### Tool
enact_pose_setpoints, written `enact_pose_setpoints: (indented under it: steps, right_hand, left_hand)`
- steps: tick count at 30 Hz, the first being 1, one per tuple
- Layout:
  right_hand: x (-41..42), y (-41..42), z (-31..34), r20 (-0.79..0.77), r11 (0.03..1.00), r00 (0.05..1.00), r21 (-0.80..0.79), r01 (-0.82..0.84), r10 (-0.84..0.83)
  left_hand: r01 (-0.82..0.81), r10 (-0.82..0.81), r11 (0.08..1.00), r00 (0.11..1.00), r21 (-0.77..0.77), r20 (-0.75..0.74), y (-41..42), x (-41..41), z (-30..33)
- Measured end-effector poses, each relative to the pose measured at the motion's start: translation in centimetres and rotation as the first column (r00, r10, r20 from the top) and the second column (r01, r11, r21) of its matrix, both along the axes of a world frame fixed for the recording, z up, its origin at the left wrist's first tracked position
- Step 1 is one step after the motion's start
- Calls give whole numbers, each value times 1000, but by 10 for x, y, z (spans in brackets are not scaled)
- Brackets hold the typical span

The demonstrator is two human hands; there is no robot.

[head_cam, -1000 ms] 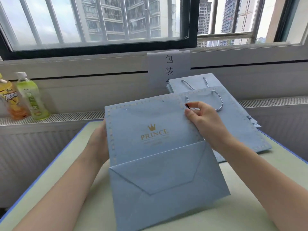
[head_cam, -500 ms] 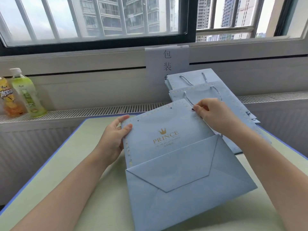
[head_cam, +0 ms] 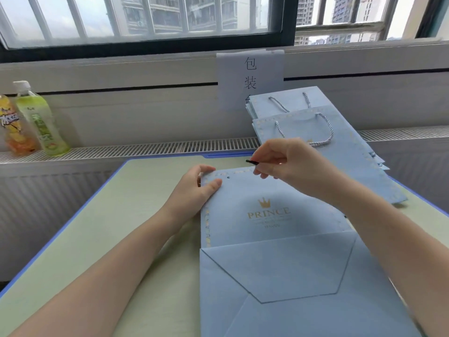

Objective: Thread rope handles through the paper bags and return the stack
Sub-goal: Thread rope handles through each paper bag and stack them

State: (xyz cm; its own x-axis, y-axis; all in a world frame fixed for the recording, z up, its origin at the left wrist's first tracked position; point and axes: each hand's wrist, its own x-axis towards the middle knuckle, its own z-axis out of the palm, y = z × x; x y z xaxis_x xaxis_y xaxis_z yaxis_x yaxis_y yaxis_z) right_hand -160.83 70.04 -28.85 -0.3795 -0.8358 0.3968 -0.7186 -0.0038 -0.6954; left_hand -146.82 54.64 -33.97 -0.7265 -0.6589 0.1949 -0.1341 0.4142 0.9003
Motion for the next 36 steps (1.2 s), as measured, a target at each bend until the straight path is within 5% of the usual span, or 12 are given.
enact_pose_setpoints:
  steps: [7,18,23,36]
  right_hand:
    - [3,-5,-12,-225,989,974,134,59,-27]
    - [15,2,4,34,978,994,176,-108,104]
    - [22,-10,-19,-311,975,950,214,57,13]
    - [32,-16,-32,-529,992,842,1,127,-108]
  left_hand:
    - [6,-5,1000,1000,-29,28,0,0,1]
    - [38,-36,989,999,-142,17,-3,4,10]
    - [19,-18,974,1000,-226,8,1,2,3]
    - [23,-43,989,990,-146,-134,11,7,12]
